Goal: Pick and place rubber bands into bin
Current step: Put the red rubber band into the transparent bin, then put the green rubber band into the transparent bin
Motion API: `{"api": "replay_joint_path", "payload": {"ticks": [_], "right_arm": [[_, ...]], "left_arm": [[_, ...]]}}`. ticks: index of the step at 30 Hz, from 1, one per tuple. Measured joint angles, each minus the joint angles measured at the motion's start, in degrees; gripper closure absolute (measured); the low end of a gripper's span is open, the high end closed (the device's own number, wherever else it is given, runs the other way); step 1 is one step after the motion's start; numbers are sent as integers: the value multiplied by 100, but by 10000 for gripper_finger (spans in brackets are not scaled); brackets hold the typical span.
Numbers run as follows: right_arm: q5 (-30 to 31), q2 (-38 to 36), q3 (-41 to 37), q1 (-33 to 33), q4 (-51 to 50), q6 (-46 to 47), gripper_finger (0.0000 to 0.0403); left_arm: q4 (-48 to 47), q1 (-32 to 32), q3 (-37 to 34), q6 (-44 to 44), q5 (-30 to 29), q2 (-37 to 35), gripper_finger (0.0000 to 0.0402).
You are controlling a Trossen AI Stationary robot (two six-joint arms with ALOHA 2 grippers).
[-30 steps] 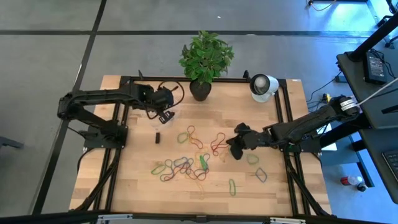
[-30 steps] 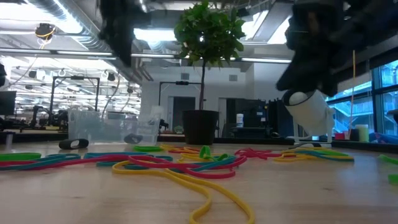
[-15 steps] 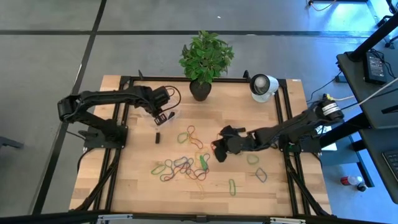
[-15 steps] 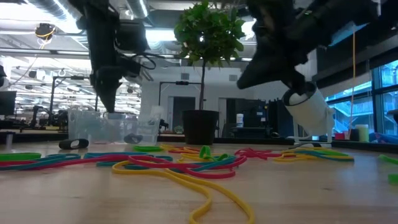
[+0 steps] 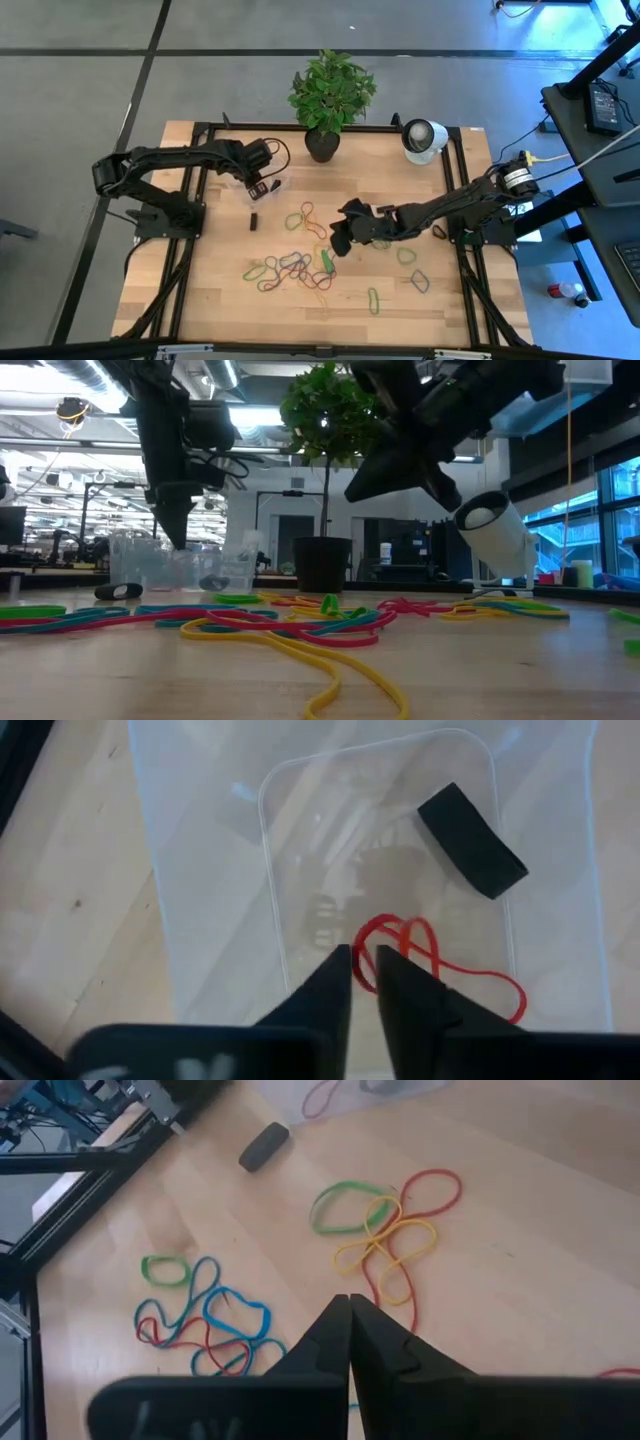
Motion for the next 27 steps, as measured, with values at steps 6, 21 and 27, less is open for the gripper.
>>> {"api": "replay_joint_path", "payload": {"ticks": [6,21,27], "right_arm": [[-1,-1,0,-57,-39,-213,396],[-125,-645,-4,-272,-1971,-375,396],[-439,-1525,-76,-289,-3525,-1054,400]], "left_arm": [[-114,8,0,-145,-111,0,266],[-1470,-73,1368,-1553,89,0,226],[-1427,-579,1755,-2535,522,0,266]]}}
